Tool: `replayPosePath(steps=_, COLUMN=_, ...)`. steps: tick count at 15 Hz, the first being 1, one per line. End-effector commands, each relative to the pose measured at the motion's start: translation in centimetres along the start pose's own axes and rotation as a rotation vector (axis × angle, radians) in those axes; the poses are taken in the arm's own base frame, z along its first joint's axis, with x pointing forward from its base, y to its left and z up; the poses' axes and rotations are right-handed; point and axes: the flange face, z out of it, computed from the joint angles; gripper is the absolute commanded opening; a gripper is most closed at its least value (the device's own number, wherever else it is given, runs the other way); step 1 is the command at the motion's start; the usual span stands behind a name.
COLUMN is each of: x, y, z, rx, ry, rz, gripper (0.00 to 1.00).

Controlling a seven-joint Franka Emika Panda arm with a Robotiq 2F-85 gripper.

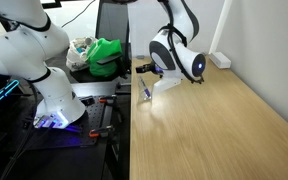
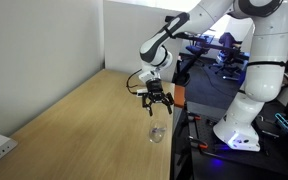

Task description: Put the pen in the cup

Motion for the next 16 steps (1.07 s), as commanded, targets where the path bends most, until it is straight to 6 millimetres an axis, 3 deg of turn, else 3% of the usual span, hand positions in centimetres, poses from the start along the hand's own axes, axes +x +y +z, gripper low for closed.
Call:
replayPosePath(steps=1, x=3.0, y=-0.4, z=-0.5, rx=-0.008, ry=-0.040, rz=-0.025, gripper=1.00)
replayPosePath(steps=9, x=7.2, y=0.8, z=-2.1, rx=-0.141, ry=-0.096, rz=-0.059, gripper=1.00)
replayPosePath(steps=16, x=7.8, y=2.6, z=-3.3, rx=-0.358, ry=-0.160, rz=-0.012, gripper=1.00)
